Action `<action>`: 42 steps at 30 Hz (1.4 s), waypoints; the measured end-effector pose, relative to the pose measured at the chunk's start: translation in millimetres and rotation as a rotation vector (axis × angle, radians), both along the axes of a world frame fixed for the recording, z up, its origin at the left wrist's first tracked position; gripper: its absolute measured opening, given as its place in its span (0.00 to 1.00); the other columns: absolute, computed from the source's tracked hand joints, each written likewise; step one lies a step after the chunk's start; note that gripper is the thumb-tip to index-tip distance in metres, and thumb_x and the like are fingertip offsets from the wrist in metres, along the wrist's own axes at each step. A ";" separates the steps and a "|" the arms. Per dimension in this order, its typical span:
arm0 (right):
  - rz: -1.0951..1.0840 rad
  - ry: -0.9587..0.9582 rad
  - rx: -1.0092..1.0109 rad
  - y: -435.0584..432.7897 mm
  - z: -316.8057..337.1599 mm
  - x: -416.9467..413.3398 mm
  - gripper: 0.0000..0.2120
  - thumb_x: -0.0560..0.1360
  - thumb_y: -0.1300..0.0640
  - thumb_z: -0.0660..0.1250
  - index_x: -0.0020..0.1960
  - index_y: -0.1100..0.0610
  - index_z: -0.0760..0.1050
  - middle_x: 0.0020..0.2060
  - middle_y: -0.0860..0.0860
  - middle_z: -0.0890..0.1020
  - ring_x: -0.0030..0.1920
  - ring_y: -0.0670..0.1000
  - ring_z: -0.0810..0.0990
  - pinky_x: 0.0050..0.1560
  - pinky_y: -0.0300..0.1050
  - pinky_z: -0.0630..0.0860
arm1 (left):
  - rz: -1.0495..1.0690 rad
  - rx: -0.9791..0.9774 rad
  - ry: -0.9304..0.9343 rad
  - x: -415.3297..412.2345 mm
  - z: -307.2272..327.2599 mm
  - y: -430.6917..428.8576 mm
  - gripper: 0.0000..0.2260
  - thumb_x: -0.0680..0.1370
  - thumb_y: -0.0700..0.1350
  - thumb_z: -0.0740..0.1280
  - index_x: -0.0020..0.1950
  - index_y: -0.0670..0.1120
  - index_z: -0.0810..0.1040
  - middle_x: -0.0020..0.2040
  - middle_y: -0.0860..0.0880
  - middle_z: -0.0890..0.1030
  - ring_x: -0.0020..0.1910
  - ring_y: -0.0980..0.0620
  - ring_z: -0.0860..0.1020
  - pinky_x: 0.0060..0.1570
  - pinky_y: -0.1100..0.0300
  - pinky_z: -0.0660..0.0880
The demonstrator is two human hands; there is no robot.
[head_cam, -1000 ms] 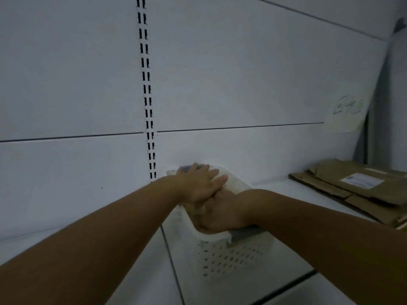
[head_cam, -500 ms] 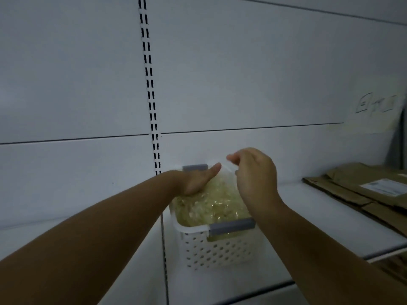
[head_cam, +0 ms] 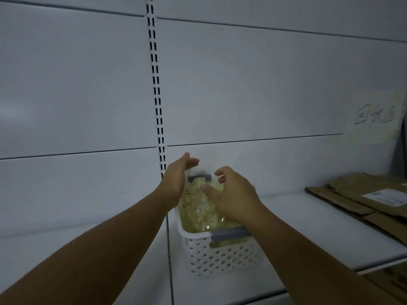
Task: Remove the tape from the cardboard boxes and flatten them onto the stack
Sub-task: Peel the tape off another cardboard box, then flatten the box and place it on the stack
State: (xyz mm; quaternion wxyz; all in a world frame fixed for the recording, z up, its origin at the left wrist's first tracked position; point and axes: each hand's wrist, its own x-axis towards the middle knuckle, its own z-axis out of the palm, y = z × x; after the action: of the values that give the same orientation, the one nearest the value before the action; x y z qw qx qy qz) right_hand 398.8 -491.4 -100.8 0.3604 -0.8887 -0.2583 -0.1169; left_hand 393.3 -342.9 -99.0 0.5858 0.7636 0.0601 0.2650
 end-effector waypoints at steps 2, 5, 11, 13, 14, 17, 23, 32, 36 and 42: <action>-0.086 -0.152 0.123 -1.8 1.3 1.2 0.19 0.77 0.41 0.59 0.63 0.50 0.70 0.62 0.48 0.74 0.61 0.49 0.71 0.62 0.47 0.68 | -0.001 0.057 0.009 1.7 -0.3 -2.1 0.22 0.83 0.53 0.48 0.63 0.46 0.76 0.57 0.51 0.77 0.46 0.63 0.73 0.39 0.67 0.64; -0.066 -0.183 0.101 -1.7 0.5 3.3 0.19 0.79 0.43 0.55 0.64 0.51 0.70 0.64 0.48 0.73 0.63 0.50 0.69 0.63 0.49 0.67 | 0.056 0.107 -0.010 2.9 2.4 -3.2 0.20 0.82 0.52 0.50 0.62 0.45 0.77 0.58 0.50 0.77 0.48 0.58 0.74 0.42 0.67 0.64; 0.063 -0.075 -0.079 5.0 -0.5 5.5 0.22 0.79 0.42 0.52 0.67 0.52 0.69 0.64 0.51 0.75 0.63 0.53 0.73 0.64 0.52 0.70 | 0.208 0.491 0.034 -4.5 9.7 -2.7 0.17 0.81 0.48 0.55 0.57 0.42 0.79 0.56 0.46 0.81 0.55 0.50 0.76 0.52 0.61 0.67; 0.120 -0.080 -0.228 8.0 -1.5 2.6 0.21 0.80 0.43 0.51 0.65 0.53 0.71 0.60 0.52 0.78 0.58 0.53 0.76 0.60 0.49 0.72 | 0.220 0.618 0.093 -14.0 16.3 3.1 0.17 0.81 0.50 0.55 0.60 0.43 0.78 0.59 0.45 0.80 0.57 0.48 0.76 0.53 0.60 0.68; 0.137 -0.093 -0.267 9.5 -0.3 0.3 0.21 0.80 0.43 0.51 0.62 0.53 0.73 0.58 0.53 0.79 0.55 0.53 0.77 0.58 0.48 0.73 | 0.220 0.674 0.121 -19.4 20.6 7.9 0.18 0.81 0.50 0.55 0.61 0.43 0.78 0.60 0.45 0.80 0.58 0.47 0.76 0.55 0.59 0.68; 0.051 -0.201 -0.032 15.0 18.8 -6.5 0.19 0.81 0.48 0.53 0.53 0.58 0.78 0.49 0.54 0.80 0.50 0.54 0.78 0.50 0.46 0.73 | 0.155 0.852 0.232 -45.1 37.3 30.0 0.20 0.81 0.54 0.54 0.65 0.45 0.75 0.66 0.45 0.75 0.65 0.47 0.72 0.64 0.54 0.67; 0.169 -0.314 -0.249 96.8 66.5 -77.4 0.19 0.79 0.45 0.56 0.65 0.53 0.71 0.63 0.54 0.76 0.63 0.55 0.72 0.61 0.47 0.69 | 0.272 1.149 0.375 -158.7 59.4 136.0 0.23 0.81 0.58 0.49 0.73 0.50 0.64 0.78 0.48 0.57 0.77 0.49 0.48 0.75 0.46 0.47; 0.666 -0.387 -0.727 306.1 13.1 -267.5 0.29 0.80 0.41 0.52 0.77 0.48 0.48 0.78 0.51 0.46 0.77 0.52 0.44 0.75 0.53 0.47 | 0.669 0.985 0.685 -405.1 51.7 321.0 0.24 0.81 0.58 0.47 0.75 0.50 0.59 0.78 0.47 0.53 0.77 0.48 0.44 0.73 0.44 0.43; 0.754 -0.383 -0.701 362.9 12.8 -315.4 0.29 0.80 0.42 0.53 0.77 0.49 0.49 0.77 0.52 0.48 0.77 0.52 0.47 0.75 0.53 0.52 | 0.764 0.900 0.660 -489.0 40.7 372.7 0.17 0.81 0.49 0.55 0.69 0.46 0.69 0.71 0.44 0.69 0.72 0.45 0.63 0.73 0.47 0.55; 0.822 -0.417 -0.633 433.4 1.5 -331.4 0.30 0.79 0.42 0.53 0.77 0.52 0.49 0.77 0.53 0.50 0.77 0.53 0.50 0.74 0.52 0.53 | 0.997 0.973 0.563 -544.0 25.1 417.8 0.09 0.79 0.48 0.60 0.57 0.53 0.76 0.56 0.53 0.79 0.48 0.58 0.70 0.37 0.69 0.62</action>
State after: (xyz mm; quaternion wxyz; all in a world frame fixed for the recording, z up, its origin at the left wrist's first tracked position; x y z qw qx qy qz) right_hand 67.4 -58.0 -99.3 0.0330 -0.7377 -0.6719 -0.0566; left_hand -150.7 74.9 -73.9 -0.0450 0.8574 0.4224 0.2905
